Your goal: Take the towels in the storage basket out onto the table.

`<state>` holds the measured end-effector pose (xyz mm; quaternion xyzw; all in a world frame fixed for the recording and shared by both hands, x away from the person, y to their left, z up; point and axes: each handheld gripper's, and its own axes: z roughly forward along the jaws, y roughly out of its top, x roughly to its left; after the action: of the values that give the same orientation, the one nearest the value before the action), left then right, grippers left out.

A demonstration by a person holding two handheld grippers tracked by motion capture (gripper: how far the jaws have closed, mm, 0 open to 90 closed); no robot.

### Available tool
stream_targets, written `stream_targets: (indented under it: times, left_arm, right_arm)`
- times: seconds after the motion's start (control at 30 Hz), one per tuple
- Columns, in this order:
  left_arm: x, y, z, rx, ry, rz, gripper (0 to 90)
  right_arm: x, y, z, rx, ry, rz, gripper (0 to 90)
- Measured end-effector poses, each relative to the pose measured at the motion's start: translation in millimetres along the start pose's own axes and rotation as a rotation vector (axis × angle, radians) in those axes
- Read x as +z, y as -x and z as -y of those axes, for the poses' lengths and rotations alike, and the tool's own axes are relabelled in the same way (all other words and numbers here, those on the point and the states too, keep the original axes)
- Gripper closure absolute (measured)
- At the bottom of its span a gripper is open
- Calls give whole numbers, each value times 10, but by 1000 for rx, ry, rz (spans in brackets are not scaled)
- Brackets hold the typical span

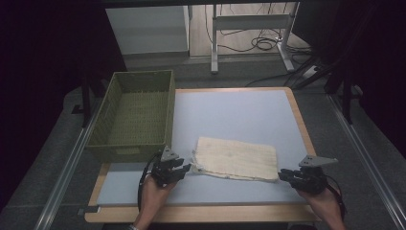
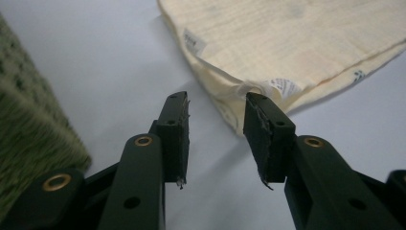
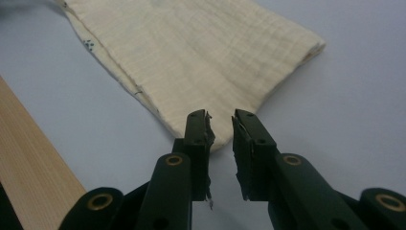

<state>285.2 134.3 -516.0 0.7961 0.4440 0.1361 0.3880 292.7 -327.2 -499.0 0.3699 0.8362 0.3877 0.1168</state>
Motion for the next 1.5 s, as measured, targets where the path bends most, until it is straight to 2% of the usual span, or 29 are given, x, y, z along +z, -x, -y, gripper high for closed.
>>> stream_targets:
  times: [0.17,0.3,0.4,0.47,0.7,0.8,0.87,0.93,1.03,1.17,1.3,1.5]
  left_arm:
    - [-51,-31,51,7,-17,-36,603]
    - [-133,-95,122,-9,-21,-57,596]
    - [-152,-125,160,-26,-15,-41,594]
    - [-126,-106,139,-18,-13,-26,592]
    - [139,96,-59,38,-20,77,577]
    - [269,175,-147,64,-33,93,574]
    - [338,208,-206,74,-37,105,574]
    - [394,235,-254,87,-44,102,572]
    - [451,243,-308,96,-54,97,568]
    - [486,168,-394,87,-51,77,559]
    - [558,74,-520,69,-48,65,551]
    - [724,26,-721,62,-40,30,571]
  right_arm:
    - [-29,10,-15,2,5,5,745]
    - [-34,7,-31,-4,7,7,741]
    - [-23,5,-38,3,8,2,735]
    - [-5,-7,-41,0,5,-4,726]
    - [96,-68,-19,-9,-11,-23,694]
    - [146,-75,-2,-16,-22,-20,700]
    - [184,-86,12,-22,-36,-11,757]
    - [224,-111,34,-39,-45,4,807]
    - [229,-144,44,-55,-49,10,816]
    - [171,-101,-8,-36,-35,-6,750]
    - [145,-16,-137,-24,-10,12,714]
    - [255,211,-404,-8,-2,89,723]
